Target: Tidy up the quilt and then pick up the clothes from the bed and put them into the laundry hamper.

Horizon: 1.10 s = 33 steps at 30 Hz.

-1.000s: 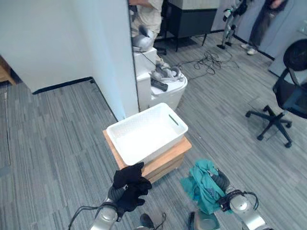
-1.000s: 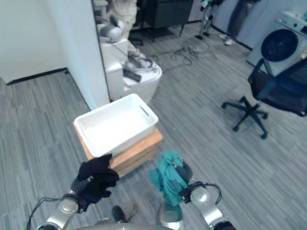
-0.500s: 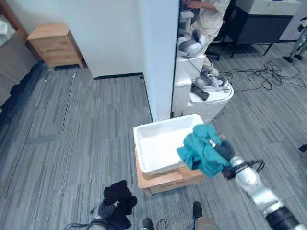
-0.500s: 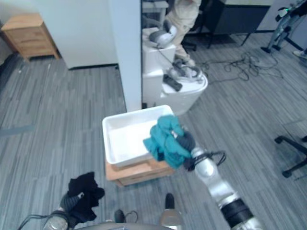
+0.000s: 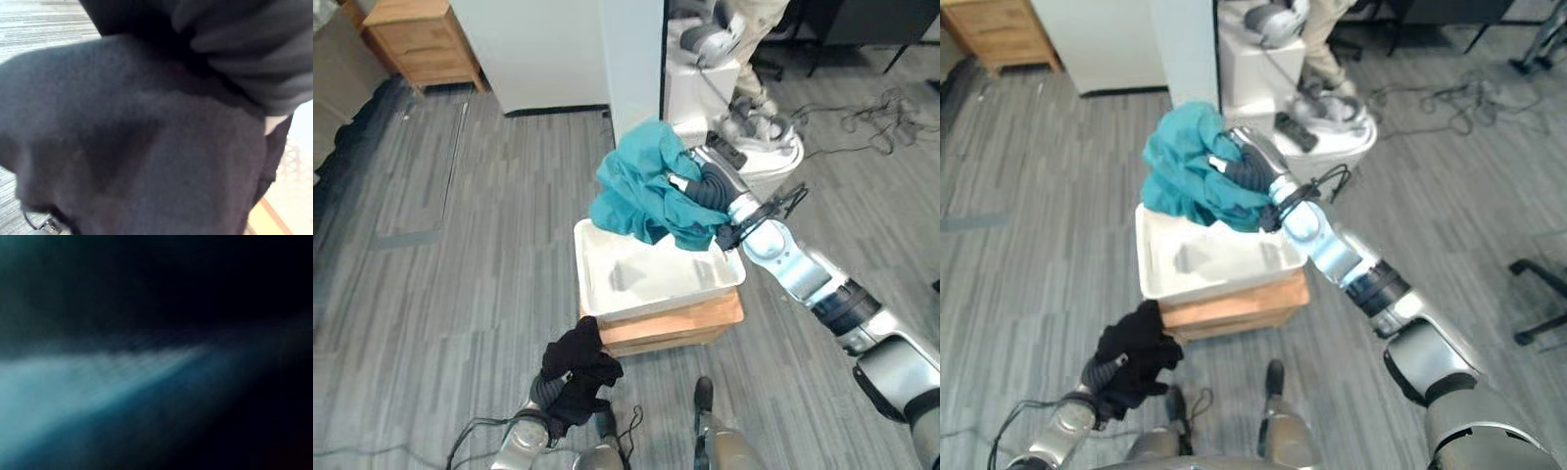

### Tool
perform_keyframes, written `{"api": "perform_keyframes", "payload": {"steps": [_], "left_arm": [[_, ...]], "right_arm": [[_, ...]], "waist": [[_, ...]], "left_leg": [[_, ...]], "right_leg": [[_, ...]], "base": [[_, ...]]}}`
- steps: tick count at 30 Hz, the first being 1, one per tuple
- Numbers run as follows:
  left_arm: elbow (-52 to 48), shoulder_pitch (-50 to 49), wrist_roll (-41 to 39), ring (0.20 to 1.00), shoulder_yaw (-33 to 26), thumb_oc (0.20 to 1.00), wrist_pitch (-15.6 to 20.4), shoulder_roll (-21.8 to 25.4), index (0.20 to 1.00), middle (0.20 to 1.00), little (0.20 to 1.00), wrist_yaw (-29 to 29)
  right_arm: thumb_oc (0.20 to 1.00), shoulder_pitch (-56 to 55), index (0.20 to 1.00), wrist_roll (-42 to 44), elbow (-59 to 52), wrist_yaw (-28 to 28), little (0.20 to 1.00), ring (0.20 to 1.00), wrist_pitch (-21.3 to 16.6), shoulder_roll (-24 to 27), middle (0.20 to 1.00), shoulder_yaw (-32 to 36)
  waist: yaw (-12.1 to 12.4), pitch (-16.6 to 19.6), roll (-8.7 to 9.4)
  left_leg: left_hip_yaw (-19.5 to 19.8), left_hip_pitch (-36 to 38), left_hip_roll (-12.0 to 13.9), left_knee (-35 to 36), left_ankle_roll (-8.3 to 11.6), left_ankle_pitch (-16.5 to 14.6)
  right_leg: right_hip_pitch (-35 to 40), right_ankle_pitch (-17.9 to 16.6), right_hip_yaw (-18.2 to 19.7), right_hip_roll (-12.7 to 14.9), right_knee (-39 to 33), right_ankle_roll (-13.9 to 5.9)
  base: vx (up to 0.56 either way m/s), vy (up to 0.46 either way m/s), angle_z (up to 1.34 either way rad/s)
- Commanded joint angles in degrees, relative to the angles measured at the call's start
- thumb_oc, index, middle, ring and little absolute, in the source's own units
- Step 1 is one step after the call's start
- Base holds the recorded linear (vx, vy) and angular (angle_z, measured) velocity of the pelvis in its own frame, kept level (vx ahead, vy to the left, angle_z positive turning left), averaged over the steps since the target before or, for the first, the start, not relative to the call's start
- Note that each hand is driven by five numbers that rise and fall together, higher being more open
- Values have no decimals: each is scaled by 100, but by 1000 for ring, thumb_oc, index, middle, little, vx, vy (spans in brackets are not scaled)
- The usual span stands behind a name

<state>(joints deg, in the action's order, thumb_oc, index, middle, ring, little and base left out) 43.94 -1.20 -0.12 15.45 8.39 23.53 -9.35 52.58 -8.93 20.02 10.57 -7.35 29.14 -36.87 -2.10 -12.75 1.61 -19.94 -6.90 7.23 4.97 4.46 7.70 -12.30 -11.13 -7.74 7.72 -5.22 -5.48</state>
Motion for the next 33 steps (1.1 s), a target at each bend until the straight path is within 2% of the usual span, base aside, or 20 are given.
{"api": "perform_keyframes", "payload": {"steps": [1,2,3,7,9,10,11,14,16,18,19,21,23,25,27,28,29,30,31,33], "left_arm": [[-21,797,-380,200,123,200,451,489,200,200,200,-384],[-18,805,-381,200,122,200,453,486,200,200,200,-384],[-51,910,-455,200,172,200,531,512,200,200,200,-405],[-107,1022,-503,200,248,200,631,478,200,200,200,-428],[-145,1026,-492,200,250,200,648,483,200,200,200,-432],[-145,1026,-492,200,250,200,648,483,200,200,200,-432],[-273,1029,-503,200,213,200,696,480,200,200,200,-447],[-611,925,-553,200,73,200,767,496,200,200,200,-459],[-1224,809,-521,200,-209,200,861,592,200,200,200,-456],[-1418,766,-515,200,-298,200,886,622,200,200,200,-448],[-1805,683,-483,200,-478,200,944,705,200,200,200,-408],[-2006,637,-483,200,-548,200,969,761,200,200,200,-371],[-2377,565,-621,200,-842,200,1039,821,200,200,200,-243],[-2436,556,-746,200,-899,200,1023,801,200,200,200,-163],[-3128,721,-848,200,-1068,200,972,789,200,200,200,-200],[-3158,707,-845,200,-1068,200,950,792,200,200,200,-200],[-3494,850,-702,200,-1129,200,991,782,200,200,200,-287],[-3499,850,-699,200,-1125,200,988,786,200,200,200,-289],[-3695,1189,-722,200,-1186,200,1031,718,200,200,200,-471],[-3734,1507,-682,200,-1120,200,983,693,200,200,200,-629]], "right_arm": [[200,1226,200,15,379,426,200,200,-81,241,200,18],[200,1239,200,18,391,429,200,200,-87,241,200,13],[200,1537,200,48,795,526,200,200,-76,230,200,-59],[200,1763,200,52,1409,710,200,200,-51,198,200,-108],[200,1769,200,52,1489,731,200,200,-40,222,200,-101],[357,1769,357,52,1489,731,357,357,-40,222,357,-101],[1000,1665,1000,5,1522,724,1000,1000,22,237,1000,-100],[1000,1340,1000,-236,1333,719,1000,1000,70,317,1000,-52],[1000,366,1000,-607,678,689,1000,1000,51,578,1000,176],[1000,-15,1000,-730,418,677,1000,1000,32,655,1000,296],[1000,-791,1000,-967,-144,617,1000,1000,-25,901,1000,602],[1000,-1236,1000,-1107,-439,585,1000,1000,-69,1011,1000,813],[1000,-2322,1000,-1324,-959,534,1000,1000,-165,1274,1000,1416],[1000,-2690,1000,-1367,-1097,480,1000,1000,-168,1290,1000,1597],[1000,-3438,1000,-1495,-1384,407,1000,1000,-193,1246,1000,1997],[1000,-3460,1000,-1498,-1404,399,1000,1000,-188,1245,1000,2015],[1000,-3877,1000,-1479,-1364,416,1000,1000,-184,1049,1000,2131],[1000,-3888,1000,-1481,-1373,413,1000,1000,-183,1046,1000,2141],[1000,-4268,1000,-1446,-1315,396,1000,1000,-165,876,1000,2257],[1000,-4600,1000,-1414,-1342,384,1000,1000,-169,737,1000,2354]], "waist": [[223,-658,-413],[224,-648,-416],[275,-745,-516],[321,-902,-667],[321,-914,-680],[320,-915,-681],[307,-931,-684],[286,-897,-653],[208,-764,-563],[188,-695,-527],[107,-570,-462],[68,-472,-416],[-73,-268,-334],[-107,-193,-309],[-290,-34,-278],[-279,-31,-272],[-389,54,-266],[-374,64,-259],[-538,144,-271],[-652,193,-283]], "left_leg": [[-25,-86,297,3,292,-308],[-26,-104,299,3,293,-305],[-45,-353,326,3,346,-225],[-67,-734,411,3,431,-128],[-66,-778,423,3,447,-117],[-66,-777,423,3,447,-117],[-72,-805,438,3,468,-105],[-54,-739,445,3,462,-118],[-42,-520,444,3,436,-190],[-44,-445,444,3,420,-207],[-44,-227,443,3,399,-296],[-42,-124,435,3,384,-319],[-62,183,427,3,365,-432],[-78,280,432,3,353,-446],[-150,532,437,3,343,-539],[-156,522,437,3,340,-518],[-210,665,438,3,333,-578],[-219,645,439,3,330,-551],[-291,771,441,3,328,-606],[-344,834,444,3,319,-601]], "right_leg": [[56,566,38,476,22,-476],[38,562,40,474,22,-475],[-211,498,49,495,22,-493],[-552,454,40,511,22,-544],[-605,440,46,511,22,-549],[-604,440,45,511,22,-550],[-648,414,56,488,22,-543],[-584,429,63,463,22,-521],[-381,513,47,430,22,-491],[-319,534,39,420,22,-477],[-100,624,15,407,22,-473],[7,655,4,395,22,-466],[301,783,-35,353,22,-472],[383,802,-34,339,22,-457],[573,880,-14,301,22,-474],[559,861,-6,300,22,-467],[653,909,34,277,22,-468],[625,885,47,275,22,-458],[695,921,81,261,22,-471],[710,891,123,253,22,-465]], "base": [[-51,-17,12],[-99,-32,12],[-70,-8,1],[-66,-18,-1],[0,0,0],[0,0,0],[4,-33,-5],[19,-28,-3],[45,-48,11],[77,-53,4],[154,-82,-2],[129,-64,1],[138,-46,-4],[83,-13,-3],[91,3,-12],[85,17,-8],[29,2,-10],[97,23,-15],[64,21,-25],[61,17,-18]]}}
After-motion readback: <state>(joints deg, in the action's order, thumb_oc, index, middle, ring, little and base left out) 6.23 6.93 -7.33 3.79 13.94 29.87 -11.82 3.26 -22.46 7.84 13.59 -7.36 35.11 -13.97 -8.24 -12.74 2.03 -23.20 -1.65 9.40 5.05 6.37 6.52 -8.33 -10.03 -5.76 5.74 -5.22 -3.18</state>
